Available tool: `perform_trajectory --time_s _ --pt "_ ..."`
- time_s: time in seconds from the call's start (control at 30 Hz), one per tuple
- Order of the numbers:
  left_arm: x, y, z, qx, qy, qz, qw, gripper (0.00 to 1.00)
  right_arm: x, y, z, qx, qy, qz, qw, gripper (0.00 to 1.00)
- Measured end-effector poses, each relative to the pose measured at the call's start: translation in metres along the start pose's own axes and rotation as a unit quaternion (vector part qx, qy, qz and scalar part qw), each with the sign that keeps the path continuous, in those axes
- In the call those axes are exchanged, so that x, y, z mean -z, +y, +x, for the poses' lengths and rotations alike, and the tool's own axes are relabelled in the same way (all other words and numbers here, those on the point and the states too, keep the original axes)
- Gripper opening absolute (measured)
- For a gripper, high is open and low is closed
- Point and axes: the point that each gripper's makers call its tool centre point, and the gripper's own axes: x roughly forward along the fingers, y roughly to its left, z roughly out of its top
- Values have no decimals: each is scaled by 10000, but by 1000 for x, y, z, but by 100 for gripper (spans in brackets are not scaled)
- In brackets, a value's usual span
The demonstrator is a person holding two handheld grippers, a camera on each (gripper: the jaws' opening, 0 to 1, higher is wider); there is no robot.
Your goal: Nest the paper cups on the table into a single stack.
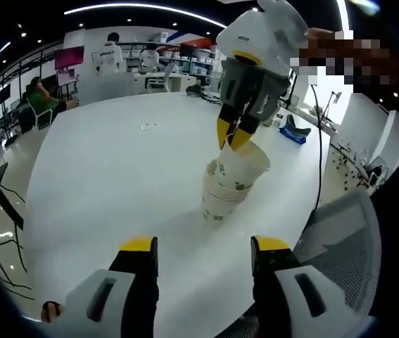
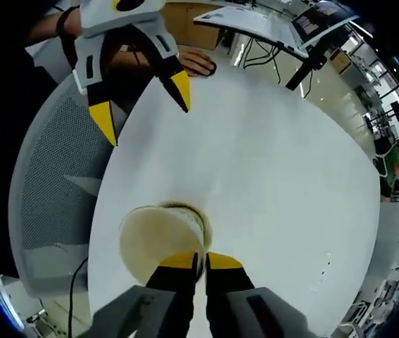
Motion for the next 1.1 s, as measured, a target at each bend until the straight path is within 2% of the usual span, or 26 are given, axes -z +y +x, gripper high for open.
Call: perform_trajectory --time_s 0.43,0.6,0.73,0.83,0.93,1.1 --pt "-4 0 6 28 21 54 10000 51 2 -3 -4 100 -300 227 9992 11" --pt "-5 0 10 78 88 186 9998 52 7 -3 -8 271 -525 317 9977 30" --pt "-7 1 13 85 123 260 9996 51 18 -9 -11 443 -739 579 9946 37" --pt "-9 1 17 83 180 380 9991 51 29 -2 -10 319 -874 863 9919 40" --pt "-10 0 20 128 236 456 9986 51 43 2 -8 410 -1041 1154 9870 43" --pt "-14 -2 30 229 349 642 9971 52 52 12 4 473 -1147 1228 9847 52"
